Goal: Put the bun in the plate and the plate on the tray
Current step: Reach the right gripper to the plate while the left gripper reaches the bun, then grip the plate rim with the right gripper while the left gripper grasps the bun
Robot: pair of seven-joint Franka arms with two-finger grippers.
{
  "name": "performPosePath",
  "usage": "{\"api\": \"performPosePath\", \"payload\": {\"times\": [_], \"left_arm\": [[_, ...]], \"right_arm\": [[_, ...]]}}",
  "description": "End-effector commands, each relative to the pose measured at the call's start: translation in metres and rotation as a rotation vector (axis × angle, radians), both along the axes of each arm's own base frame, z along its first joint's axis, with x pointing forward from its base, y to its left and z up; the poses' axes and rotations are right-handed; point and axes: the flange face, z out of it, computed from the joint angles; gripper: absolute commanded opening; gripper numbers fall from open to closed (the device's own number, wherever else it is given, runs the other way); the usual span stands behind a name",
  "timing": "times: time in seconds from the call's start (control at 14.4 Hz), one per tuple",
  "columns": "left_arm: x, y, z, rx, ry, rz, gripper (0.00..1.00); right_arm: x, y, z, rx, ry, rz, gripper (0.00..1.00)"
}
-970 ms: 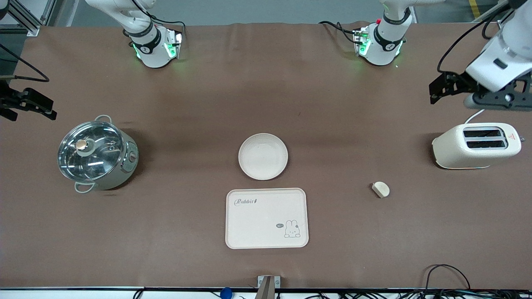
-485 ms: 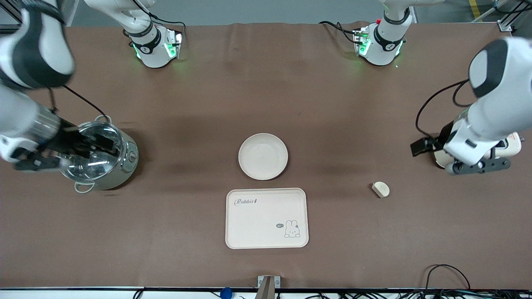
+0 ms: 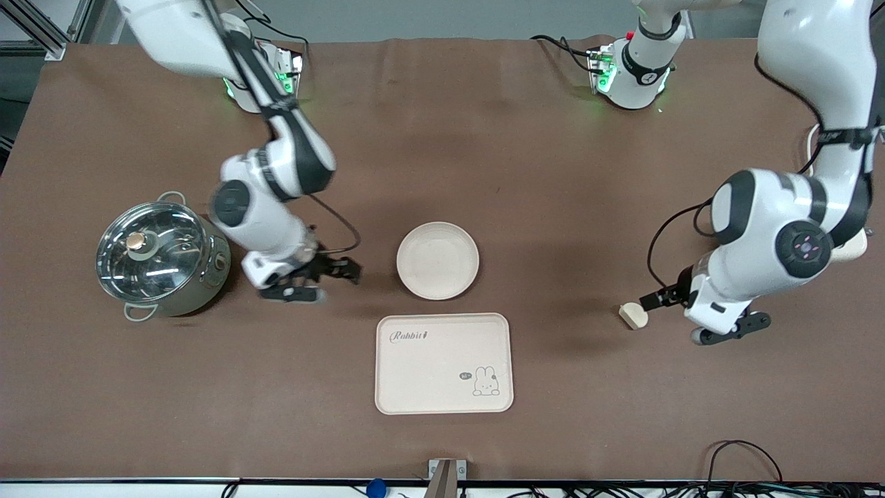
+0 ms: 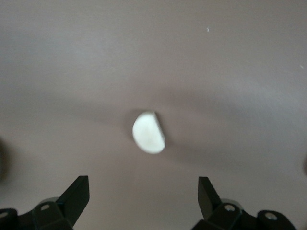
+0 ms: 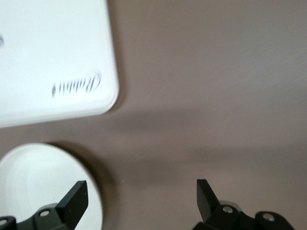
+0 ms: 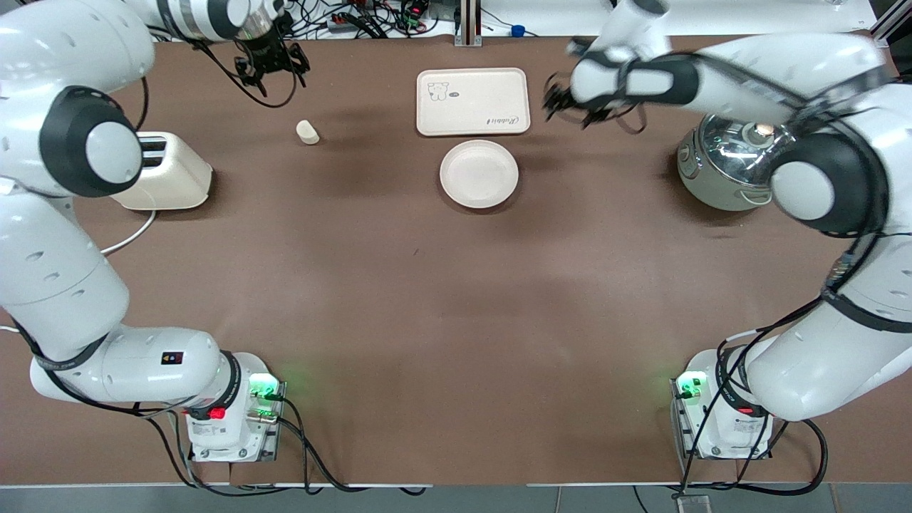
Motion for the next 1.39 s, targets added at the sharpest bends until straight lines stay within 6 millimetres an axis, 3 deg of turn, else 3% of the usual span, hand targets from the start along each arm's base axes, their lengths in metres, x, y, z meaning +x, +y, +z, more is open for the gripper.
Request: {"api": "performPosePath", "payload": {"times": [0.0, 0.21, 0.42, 0.49, 0.55, 0.62, 0.9, 1.04, 1.18, 1.32], "left_arm": [[0.01, 0.001, -0.056, -0.003, -0.016, 0.063, 1.0], [0.012, -0.004, -0.093, -0.011, -0.013, 0.129, 1.0], [0.012, -0.003, -0.114, -0.017, -0.018, 0.139, 0.95], [0.012, -0.002, -0.121, -0.007, -0.022, 0.128, 0.88], [0.012, -0.002, -0.124, 0.016, -0.024, 0.106, 0.82], [0.009, -0.001, -0.129, 0.027, -0.016, 0.097, 0.77], [0.0, -0.003, -0.142, 0.031, 0.013, 0.096, 0.54], [-0.001, -0.017, -0.139, 0.025, 0.01, 0.095, 0.39], [-0.003, -0.05, -0.129, 0.023, -0.006, 0.127, 0.29], [-0.011, -0.107, -0.116, 0.019, -0.022, 0.166, 0.29]], "right_arm": [[-0.038, 0.058, -0.036, -0.009, 0.025, 0.021, 1.0], [-0.067, 0.092, -0.045, -0.014, 0.03, 0.055, 1.0], [-0.065, 0.087, -0.075, -0.009, -0.02, 0.032, 0.98], [-0.061, 0.085, -0.075, -0.004, -0.032, 0.023, 0.8], [-0.06, 0.083, -0.081, -0.008, -0.025, 0.02, 0.14], [-0.061, 0.088, -0.081, -0.006, -0.033, 0.03, 0.0], [-0.06, 0.084, -0.087, -0.011, -0.033, 0.033, 0.0], [-0.059, 0.085, -0.065, 0.001, -0.039, 0.03, 0.0], [-0.058, 0.086, -0.049, 0.008, -0.037, 0.031, 0.0], [-0.046, 0.081, -0.032, 0.029, -0.061, 0.009, 0.0]]}}
